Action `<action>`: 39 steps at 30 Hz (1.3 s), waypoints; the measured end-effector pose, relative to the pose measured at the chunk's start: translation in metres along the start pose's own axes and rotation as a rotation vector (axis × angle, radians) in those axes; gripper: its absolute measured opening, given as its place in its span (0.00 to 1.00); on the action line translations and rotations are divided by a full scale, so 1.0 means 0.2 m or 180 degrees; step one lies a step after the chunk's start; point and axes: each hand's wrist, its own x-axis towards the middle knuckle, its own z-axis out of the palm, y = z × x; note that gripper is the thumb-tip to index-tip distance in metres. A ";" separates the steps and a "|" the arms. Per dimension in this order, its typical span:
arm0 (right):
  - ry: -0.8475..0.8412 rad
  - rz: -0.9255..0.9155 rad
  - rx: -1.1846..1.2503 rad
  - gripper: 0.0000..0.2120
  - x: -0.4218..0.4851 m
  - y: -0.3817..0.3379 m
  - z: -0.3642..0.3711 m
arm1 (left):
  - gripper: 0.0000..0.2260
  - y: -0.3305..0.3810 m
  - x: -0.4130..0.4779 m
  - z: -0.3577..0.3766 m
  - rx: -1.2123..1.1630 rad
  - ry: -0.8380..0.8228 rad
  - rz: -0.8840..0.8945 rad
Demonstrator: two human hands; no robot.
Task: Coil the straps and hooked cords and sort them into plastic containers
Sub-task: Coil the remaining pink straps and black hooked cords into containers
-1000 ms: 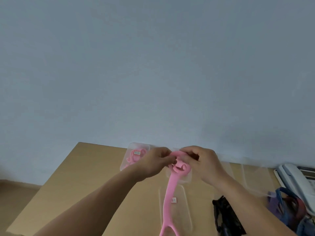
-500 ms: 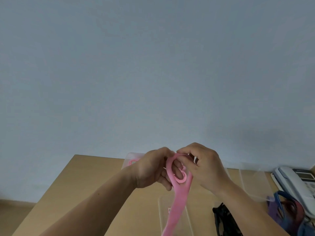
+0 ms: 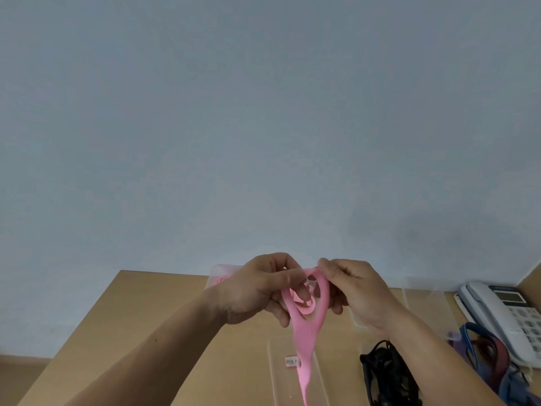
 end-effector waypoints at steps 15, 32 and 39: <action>0.0309 -0.0918 -0.0310 0.08 -0.01 -0.04 0.03 | 0.16 0.04 -0.06 0.03 -0.0262 -0.0011 -0.0435; 0.0664 -0.2072 -0.2282 0.05 -0.05 -0.01 0.04 | 0.13 0.02 -0.03 0.07 -0.0633 0.0404 -0.0409; 0.0552 -0.1626 -0.1259 0.03 -0.07 0.01 0.04 | 0.03 0.00 -0.03 0.06 -0.0363 0.0661 -0.0048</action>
